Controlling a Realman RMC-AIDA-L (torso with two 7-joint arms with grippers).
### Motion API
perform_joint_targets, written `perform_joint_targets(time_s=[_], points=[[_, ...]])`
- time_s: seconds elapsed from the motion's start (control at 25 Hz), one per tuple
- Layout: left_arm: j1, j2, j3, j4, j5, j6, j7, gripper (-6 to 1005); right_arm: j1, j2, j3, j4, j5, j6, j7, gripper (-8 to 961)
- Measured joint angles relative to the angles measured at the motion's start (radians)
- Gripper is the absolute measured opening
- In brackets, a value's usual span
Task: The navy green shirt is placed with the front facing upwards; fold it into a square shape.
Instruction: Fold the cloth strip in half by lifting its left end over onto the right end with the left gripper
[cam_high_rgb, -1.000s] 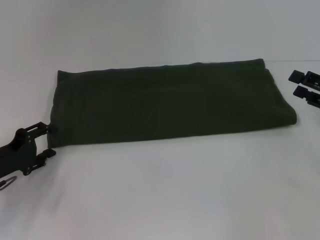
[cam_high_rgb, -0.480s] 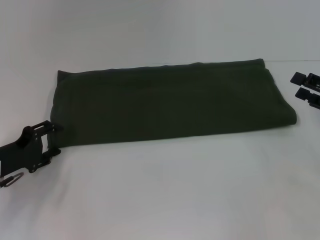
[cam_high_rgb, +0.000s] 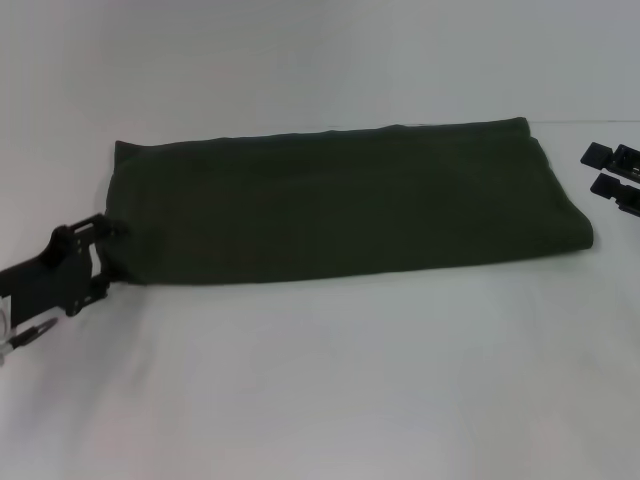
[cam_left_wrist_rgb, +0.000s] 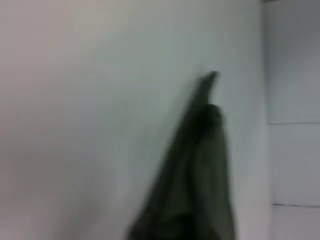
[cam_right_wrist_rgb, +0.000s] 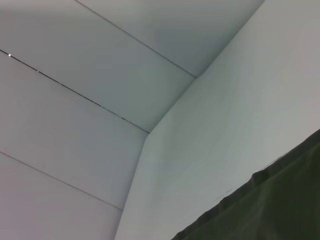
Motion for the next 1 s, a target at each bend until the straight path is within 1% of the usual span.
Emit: perform_joint_targets(time_s=[0.2, 0.28, 0.44, 0.68, 1.0], points=[[0.003, -0.001, -0.001, 0.003, -0.085, 0.079, 0.082, 705, 0.0, 0.0, 0.0, 0.0, -0.001, 0.0, 0.001, 737], [0.01, -0.001, -0.001, 0.003, -0.095, 0.093, 0.097, 705, 0.0, 0.0, 0.0, 0.0, -0.001, 0.001, 0.0, 737], [0.037, 0.004, -0.001, 0.001, -0.048, 0.086, 0.061, 705, 0.001, 0.0, 0.0, 0.005, -0.006, 0.012, -0.001, 737], [0.086, -0.001, -0.002, 0.036, -0.028, 0.096, 0.002, 705, 0.0, 0.0, 0.0, 0.011, -0.007, 0.016, -0.003, 737], [0.085, -0.004, 0.004, 0.035, 0.0, 0.05, -0.046, 706, -0.003, 0.0, 0.0, 0.012, -0.008, 0.016, -0.003, 737]])
